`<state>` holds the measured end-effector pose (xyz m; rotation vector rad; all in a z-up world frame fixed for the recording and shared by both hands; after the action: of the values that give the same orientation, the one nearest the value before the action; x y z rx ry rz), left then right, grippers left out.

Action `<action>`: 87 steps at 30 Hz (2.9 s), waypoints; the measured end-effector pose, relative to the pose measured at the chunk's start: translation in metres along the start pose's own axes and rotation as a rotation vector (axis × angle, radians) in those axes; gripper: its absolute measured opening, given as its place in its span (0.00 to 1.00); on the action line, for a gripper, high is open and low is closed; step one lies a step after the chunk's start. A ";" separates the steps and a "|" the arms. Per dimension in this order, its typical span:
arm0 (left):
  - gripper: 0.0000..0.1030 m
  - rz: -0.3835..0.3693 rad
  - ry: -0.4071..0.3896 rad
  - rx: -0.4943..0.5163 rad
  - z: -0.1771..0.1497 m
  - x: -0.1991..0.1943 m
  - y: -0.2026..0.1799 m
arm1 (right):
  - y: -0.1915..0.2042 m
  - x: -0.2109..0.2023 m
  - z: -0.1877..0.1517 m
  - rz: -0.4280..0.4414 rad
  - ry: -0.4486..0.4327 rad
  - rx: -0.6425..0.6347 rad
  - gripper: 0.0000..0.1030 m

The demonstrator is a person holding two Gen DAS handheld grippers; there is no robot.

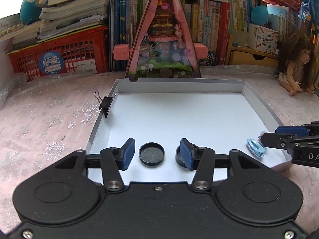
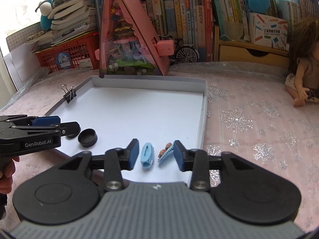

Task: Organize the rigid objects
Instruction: 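Lower the lid into the tray with the left tool while the right tool releases the claw clip there, then withdraw both tools from the tray toward the remaining objects, then grasp a red marker with the left tool while the right tool grasps a brown nut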

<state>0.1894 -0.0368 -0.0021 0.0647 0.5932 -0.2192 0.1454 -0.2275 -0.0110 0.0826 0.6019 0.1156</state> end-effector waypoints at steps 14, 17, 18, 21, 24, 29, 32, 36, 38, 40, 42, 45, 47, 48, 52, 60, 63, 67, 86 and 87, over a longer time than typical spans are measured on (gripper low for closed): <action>0.69 -0.076 -0.094 0.034 -0.020 -0.067 -0.021 | 0.028 -0.061 -0.015 0.029 -0.174 -0.137 0.81; 0.70 -0.087 -0.096 0.031 -0.030 -0.076 -0.022 | 0.033 -0.070 -0.023 0.029 -0.191 -0.154 0.82; 0.70 -0.088 -0.094 0.028 -0.033 -0.078 -0.022 | 0.034 -0.072 -0.026 0.029 -0.194 -0.161 0.82; 0.70 -0.093 -0.088 0.019 -0.042 -0.085 -0.021 | 0.037 -0.077 -0.035 0.031 -0.198 -0.183 0.84; 0.70 -0.089 -0.084 0.016 -0.051 -0.089 -0.018 | 0.037 -0.077 -0.044 0.027 -0.191 -0.201 0.84; 0.70 -0.078 -0.060 0.023 -0.068 -0.091 -0.014 | 0.034 -0.071 -0.057 0.027 -0.155 -0.190 0.84; 0.70 -0.069 -0.039 0.020 -0.077 -0.089 -0.011 | 0.035 -0.067 -0.063 0.037 -0.132 -0.196 0.84; 0.69 -0.073 -0.027 0.023 -0.084 -0.090 -0.009 | 0.038 -0.060 -0.069 0.029 -0.110 -0.221 0.84; 0.69 -0.075 -0.025 0.028 -0.087 -0.092 -0.008 | 0.039 -0.057 -0.069 0.027 -0.101 -0.228 0.84; 0.68 -0.083 -0.020 0.032 -0.089 -0.095 -0.008 | 0.040 -0.053 -0.069 0.023 -0.091 -0.232 0.83; 0.67 -0.095 -0.013 0.038 -0.093 -0.098 -0.008 | 0.040 -0.049 -0.068 0.015 -0.082 -0.232 0.79; 0.64 -0.111 -0.007 0.050 -0.097 -0.104 -0.009 | 0.040 -0.044 -0.067 0.007 -0.074 -0.228 0.75; 0.60 -0.123 -0.002 0.055 -0.100 -0.106 -0.009 | 0.040 -0.041 -0.066 0.000 -0.067 -0.226 0.72; 0.57 -0.131 0.005 0.057 -0.101 -0.107 -0.009 | 0.040 -0.039 -0.066 -0.005 -0.063 -0.227 0.69; 0.50 -0.154 0.015 0.068 -0.106 -0.109 -0.013 | 0.044 -0.033 -0.067 -0.017 -0.052 -0.240 0.65; 0.39 -0.143 0.010 0.101 -0.106 -0.106 -0.022 | 0.050 -0.029 -0.070 -0.025 -0.051 -0.260 0.62; 0.26 -0.142 0.007 0.100 -0.105 -0.106 -0.023 | 0.054 -0.029 -0.071 -0.026 -0.055 -0.273 0.48; 0.09 -0.156 0.008 0.069 -0.102 -0.106 -0.020 | 0.057 -0.031 -0.071 -0.029 -0.064 -0.281 0.26; 0.09 -0.103 -0.103 0.027 -0.049 -0.110 0.000 | 0.043 -0.062 -0.045 -0.030 -0.146 -0.245 0.26; 0.09 -0.101 -0.106 0.025 -0.047 -0.109 0.001 | 0.042 -0.062 -0.044 -0.032 -0.147 -0.243 0.26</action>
<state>0.0760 -0.0097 0.0204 0.0468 0.4885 -0.3262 0.0663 -0.1926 -0.0078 -0.1526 0.4392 0.1496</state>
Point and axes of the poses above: each gripper's, at about its wrist camera, not at the fingertips, and x roughly the way its jaws point, y to its left, z to its top, the point moved 4 cm from there along x, roughly the way its jaws point, and after that the axes turned 5 degrees about -y, right-handed, at the moved point
